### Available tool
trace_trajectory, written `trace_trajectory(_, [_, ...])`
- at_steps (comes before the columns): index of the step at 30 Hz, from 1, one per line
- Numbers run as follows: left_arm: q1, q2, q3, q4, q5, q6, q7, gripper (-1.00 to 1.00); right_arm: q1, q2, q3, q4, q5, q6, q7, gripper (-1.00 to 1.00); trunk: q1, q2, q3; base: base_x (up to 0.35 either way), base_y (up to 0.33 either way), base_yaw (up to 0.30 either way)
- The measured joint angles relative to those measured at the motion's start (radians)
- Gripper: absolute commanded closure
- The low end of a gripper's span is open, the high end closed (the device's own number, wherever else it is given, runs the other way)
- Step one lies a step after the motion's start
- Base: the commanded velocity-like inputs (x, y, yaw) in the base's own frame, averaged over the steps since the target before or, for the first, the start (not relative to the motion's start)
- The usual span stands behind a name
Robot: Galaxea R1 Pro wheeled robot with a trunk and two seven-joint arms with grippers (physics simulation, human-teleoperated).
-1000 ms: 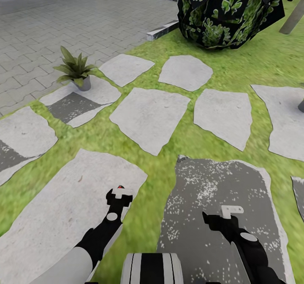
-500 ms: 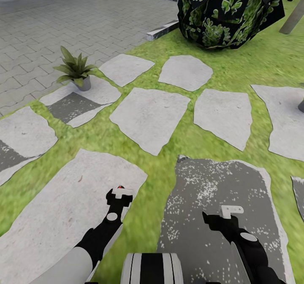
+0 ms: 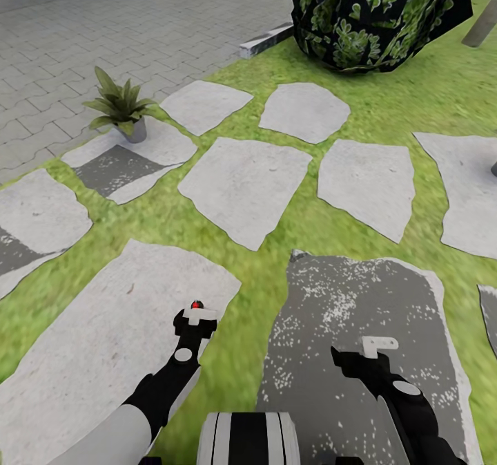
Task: Pick up the pesticide atomizer in the garden and spray insectifuge to fully cover both potted plants in the garden.
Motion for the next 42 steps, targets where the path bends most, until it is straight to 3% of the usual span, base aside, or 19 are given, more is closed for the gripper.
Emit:
trace_trajectory(4, [0.0, 0.0, 0.001, 0.0, 0.001, 0.0, 0.0, -1.0, 0.0, 0.0, 0.0, 0.0, 0.0, 0.0, 0.001, -1.0, 0.002, -0.001, -0.015, 0.0, 0.0, 0.0])
trace_trajectory(42, [0.001, 0.0, 0.0, 0.0, 0.001, 0.0, 0.0, -1.0, 0.0, 0.0, 0.0, 0.0, 0.0, 0.0, 0.0, -1.0, 0.002, -0.001, -0.027, 0.022, 0.0, 0.028])
